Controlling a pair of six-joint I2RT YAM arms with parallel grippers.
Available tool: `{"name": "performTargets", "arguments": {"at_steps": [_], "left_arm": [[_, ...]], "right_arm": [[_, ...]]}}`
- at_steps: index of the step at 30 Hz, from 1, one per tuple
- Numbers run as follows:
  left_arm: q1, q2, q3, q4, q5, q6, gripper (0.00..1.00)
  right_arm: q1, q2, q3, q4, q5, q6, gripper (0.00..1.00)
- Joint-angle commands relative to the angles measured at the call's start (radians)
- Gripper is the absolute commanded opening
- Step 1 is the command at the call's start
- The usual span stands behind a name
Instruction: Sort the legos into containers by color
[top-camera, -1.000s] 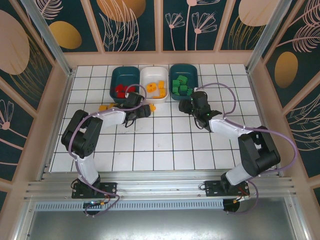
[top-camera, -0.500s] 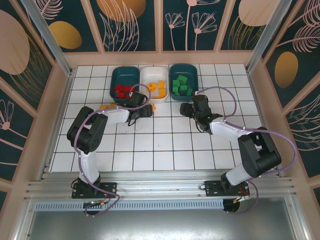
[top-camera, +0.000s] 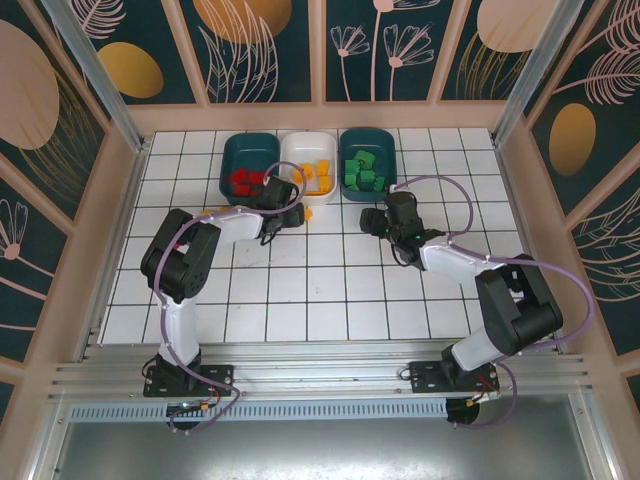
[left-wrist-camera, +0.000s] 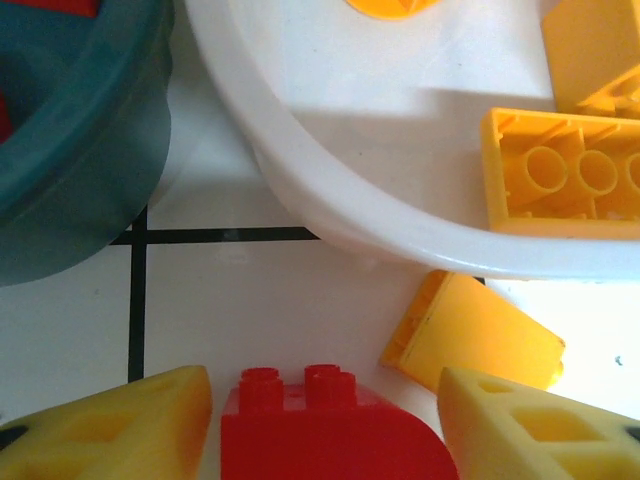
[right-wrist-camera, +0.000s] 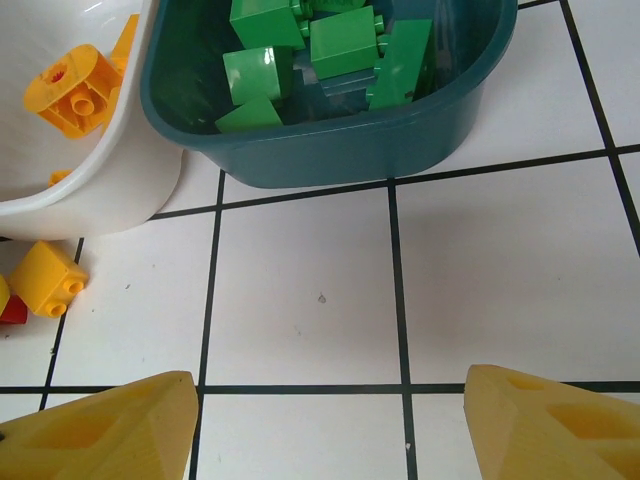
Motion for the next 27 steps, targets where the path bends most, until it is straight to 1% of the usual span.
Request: {"name": "performTargets", "arguments": {"at_steps": [1, 6, 7, 10, 11, 15, 18, 22, 25, 27], "left_arm": [[-0.003, 0.012, 0.013, -0.016, -0.017, 0.018, 0.57], [-0.004, 0.021, 0.005, -0.016, -0.023, 0.028, 0.56], [-0.003, 0.020, 0.003, -0.015, -0.020, 0.030, 0.55], [-0.003, 0.007, -0.004, -0.017, -0.017, 0.030, 0.46], [-0.003, -0.004, -0.007, -0.023, -0.016, 0.030, 0.45], [-0.002, -0.083, -0.051, -0.034, -0.008, 0.018, 0.43], [-0.003, -0.156, -0.087, -0.054, -0.001, 0.009, 0.40], [-0.003, -0.264, -0.128, -0.082, -0.001, -0.005, 0.39], [-0.001, -0.323, -0.122, -0.106, -0.064, -0.019, 0.40], [0.010, -0.324, -0.098, -0.111, -0.093, -0.025, 0.40]], "right_arm": [[-0.007, -0.040, -0.020, 0.031, -0.002, -0.005, 0.71], [-0.007, -0.042, -0.022, 0.036, 0.000, -0.008, 0.71], [-0.007, -0.042, -0.023, 0.037, -0.002, -0.009, 0.71], [-0.006, -0.045, -0.025, 0.038, -0.002, -0.011, 0.71], [-0.006, -0.046, -0.026, 0.039, -0.003, -0.011, 0.71], [-0.006, -0.053, -0.031, 0.044, -0.004, -0.011, 0.71], [-0.006, -0.050, -0.033, 0.050, -0.007, -0.009, 0.71], [-0.006, -0.045, -0.033, 0.058, -0.021, -0.005, 0.70], [-0.005, -0.043, -0.035, 0.062, -0.027, -0.005, 0.70], [-0.005, -0.041, -0.035, 0.060, -0.031, -0.005, 0.70]]}}
